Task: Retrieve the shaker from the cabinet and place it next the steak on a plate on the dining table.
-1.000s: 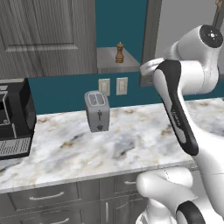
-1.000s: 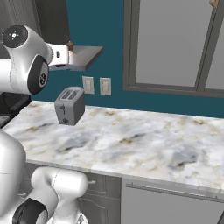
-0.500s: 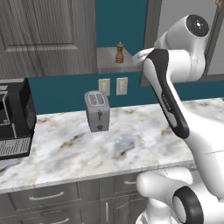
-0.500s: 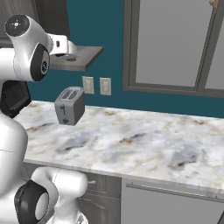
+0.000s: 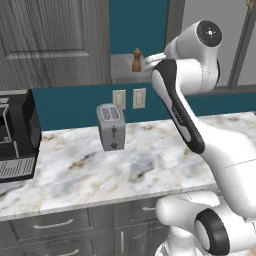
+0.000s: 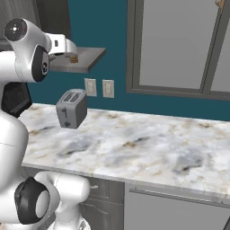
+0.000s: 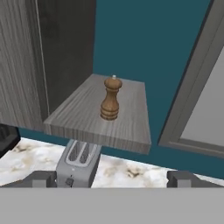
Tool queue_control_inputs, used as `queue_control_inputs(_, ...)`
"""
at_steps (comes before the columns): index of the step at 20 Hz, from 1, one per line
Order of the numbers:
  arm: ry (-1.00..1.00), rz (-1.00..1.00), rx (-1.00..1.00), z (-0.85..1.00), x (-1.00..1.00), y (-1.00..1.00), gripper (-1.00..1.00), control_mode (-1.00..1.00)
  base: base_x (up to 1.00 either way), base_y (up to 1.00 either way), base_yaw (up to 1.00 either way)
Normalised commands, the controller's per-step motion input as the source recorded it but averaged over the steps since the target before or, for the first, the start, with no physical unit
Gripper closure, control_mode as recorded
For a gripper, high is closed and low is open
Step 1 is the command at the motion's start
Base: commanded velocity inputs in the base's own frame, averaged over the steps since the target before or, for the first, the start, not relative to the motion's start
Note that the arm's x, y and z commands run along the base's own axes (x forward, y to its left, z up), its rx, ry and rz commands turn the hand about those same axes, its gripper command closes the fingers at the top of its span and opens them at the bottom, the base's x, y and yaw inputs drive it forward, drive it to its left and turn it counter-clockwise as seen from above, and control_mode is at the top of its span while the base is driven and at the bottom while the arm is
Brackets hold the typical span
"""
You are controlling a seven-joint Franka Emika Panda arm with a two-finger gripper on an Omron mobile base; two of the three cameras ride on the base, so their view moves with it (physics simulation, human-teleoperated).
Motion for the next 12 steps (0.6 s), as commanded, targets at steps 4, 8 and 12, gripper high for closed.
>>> queue_control_inputs(4,-0.01,0.00,0.00,0.02,0.22,0.01,-1.00,-1.00,0.00,0.00,0.00)
queue_control_inputs(8,0.00,0.00,0.00,0.00,0.33,0.00,-1.00,-1.00,0.00,0.00,0.00)
queue_control_inputs(12,0.00,0.02,0.00,0.00,0.36,0.01,-1.00,-1.00,0.00,0.00,0.00)
